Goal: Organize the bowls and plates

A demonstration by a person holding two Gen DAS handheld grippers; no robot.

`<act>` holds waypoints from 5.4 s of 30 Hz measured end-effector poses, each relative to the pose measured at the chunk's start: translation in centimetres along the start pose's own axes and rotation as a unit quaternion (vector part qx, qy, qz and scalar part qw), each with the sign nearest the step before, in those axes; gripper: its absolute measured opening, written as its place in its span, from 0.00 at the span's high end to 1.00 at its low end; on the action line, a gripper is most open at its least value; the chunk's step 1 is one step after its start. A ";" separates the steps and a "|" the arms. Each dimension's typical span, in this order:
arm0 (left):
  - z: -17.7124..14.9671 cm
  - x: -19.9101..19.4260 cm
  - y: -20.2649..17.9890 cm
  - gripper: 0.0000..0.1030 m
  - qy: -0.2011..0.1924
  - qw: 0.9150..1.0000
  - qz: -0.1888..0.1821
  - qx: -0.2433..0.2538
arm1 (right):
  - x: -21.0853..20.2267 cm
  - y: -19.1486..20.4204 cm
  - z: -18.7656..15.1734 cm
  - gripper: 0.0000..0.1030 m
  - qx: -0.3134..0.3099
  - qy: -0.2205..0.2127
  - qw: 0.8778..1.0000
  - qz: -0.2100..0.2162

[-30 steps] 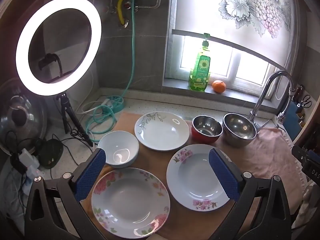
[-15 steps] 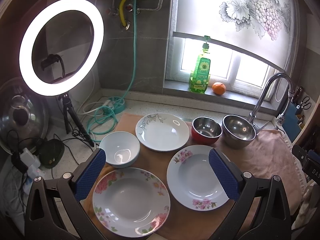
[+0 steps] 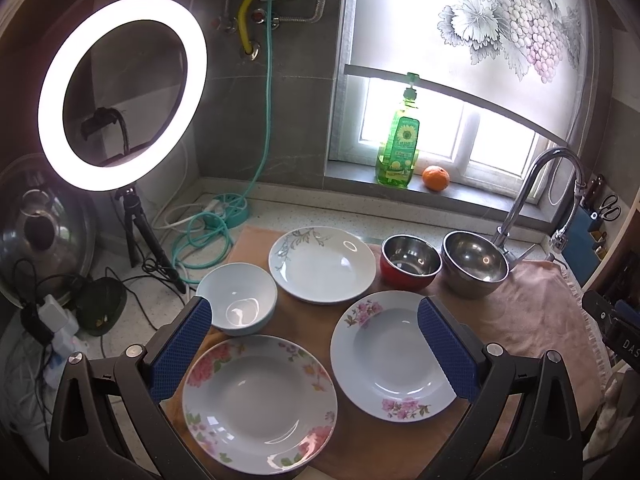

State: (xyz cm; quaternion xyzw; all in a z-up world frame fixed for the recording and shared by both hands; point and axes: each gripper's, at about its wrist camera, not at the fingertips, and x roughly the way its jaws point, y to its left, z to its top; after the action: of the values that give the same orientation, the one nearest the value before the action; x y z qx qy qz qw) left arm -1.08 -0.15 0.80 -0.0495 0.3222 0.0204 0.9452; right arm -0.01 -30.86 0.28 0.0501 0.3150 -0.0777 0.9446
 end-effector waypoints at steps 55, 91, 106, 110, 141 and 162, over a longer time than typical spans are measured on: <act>-0.4 2.8 0.9 0.01 0.035 0.999 0.000 -0.007 | 4.1 0.7 -1.0 0.00 -0.015 0.034 0.999 0.002; -2.4 10.0 1.6 0.21 0.144 0.989 -0.028 -0.027 | 12.4 0.8 -3.3 0.31 -0.012 0.148 0.984 0.103; -3.1 13.8 1.5 0.47 0.210 0.973 -0.081 -0.052 | 16.4 1.6 -4.2 0.60 0.008 0.217 0.963 0.161; -3.0 14.5 1.4 0.56 0.221 0.970 -0.088 -0.050 | 17.3 1.6 -4.3 0.60 0.018 0.232 0.957 0.174; -3.3 19.3 0.6 0.64 0.282 0.950 -0.126 -0.055 | 20.9 1.1 -5.1 0.62 0.054 0.282 0.939 0.188; -3.8 20.5 0.4 0.73 0.302 0.944 -0.126 -0.048 | 22.0 2.5 -5.5 0.78 0.043 0.301 0.931 0.199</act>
State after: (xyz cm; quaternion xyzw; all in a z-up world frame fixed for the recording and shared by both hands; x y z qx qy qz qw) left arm 12.74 -0.07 -14.76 -0.1392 0.5822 -0.0989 0.7949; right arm 14.58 -30.13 -17.20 0.1738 0.5647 0.1174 0.7982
